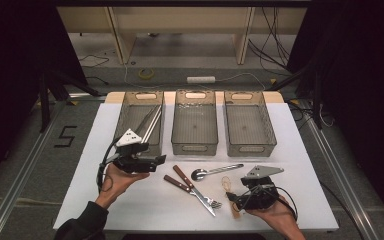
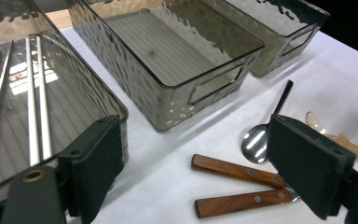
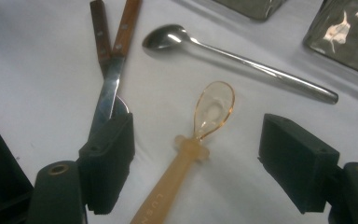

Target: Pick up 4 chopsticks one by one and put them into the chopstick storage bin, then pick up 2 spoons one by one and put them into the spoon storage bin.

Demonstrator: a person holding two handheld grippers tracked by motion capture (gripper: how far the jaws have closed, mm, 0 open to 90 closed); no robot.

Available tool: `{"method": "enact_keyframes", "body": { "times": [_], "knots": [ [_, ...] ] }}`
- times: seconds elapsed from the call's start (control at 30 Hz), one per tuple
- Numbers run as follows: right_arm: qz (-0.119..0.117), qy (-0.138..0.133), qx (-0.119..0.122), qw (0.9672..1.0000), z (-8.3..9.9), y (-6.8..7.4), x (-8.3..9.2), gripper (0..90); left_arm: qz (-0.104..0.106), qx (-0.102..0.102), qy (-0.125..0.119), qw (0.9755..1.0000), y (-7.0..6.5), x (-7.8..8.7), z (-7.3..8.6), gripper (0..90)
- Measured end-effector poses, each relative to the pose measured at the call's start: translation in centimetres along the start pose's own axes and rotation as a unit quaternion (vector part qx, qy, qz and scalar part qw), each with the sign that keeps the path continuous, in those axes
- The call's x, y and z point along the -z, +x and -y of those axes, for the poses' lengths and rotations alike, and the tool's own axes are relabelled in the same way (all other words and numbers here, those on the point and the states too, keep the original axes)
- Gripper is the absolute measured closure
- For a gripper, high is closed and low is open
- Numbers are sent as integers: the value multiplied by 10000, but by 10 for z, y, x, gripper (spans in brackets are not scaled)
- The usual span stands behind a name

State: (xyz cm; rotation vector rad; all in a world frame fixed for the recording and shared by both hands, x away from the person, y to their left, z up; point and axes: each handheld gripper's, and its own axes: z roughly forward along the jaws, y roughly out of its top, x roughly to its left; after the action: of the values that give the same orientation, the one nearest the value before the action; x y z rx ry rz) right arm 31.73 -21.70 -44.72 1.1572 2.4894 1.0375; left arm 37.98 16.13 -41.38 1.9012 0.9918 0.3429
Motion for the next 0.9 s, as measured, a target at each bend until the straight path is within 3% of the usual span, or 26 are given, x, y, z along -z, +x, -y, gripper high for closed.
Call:
{"method": "enact_keyframes", "body": {
  "times": [0.3,0.67,0.9],
  "knots": [
    [42,193,54,9998,0,3,-4,276,88,-79,-93,9999,-8,5,11,173],
    [71,477,65,9988,1,5,-10,279,38,-144,-126,9998,-13,12,20,167],
    [204,864,56,9960,3,4,-14,313,-2,-120,-253,9996,-14,17,23,166]
  ]
}}
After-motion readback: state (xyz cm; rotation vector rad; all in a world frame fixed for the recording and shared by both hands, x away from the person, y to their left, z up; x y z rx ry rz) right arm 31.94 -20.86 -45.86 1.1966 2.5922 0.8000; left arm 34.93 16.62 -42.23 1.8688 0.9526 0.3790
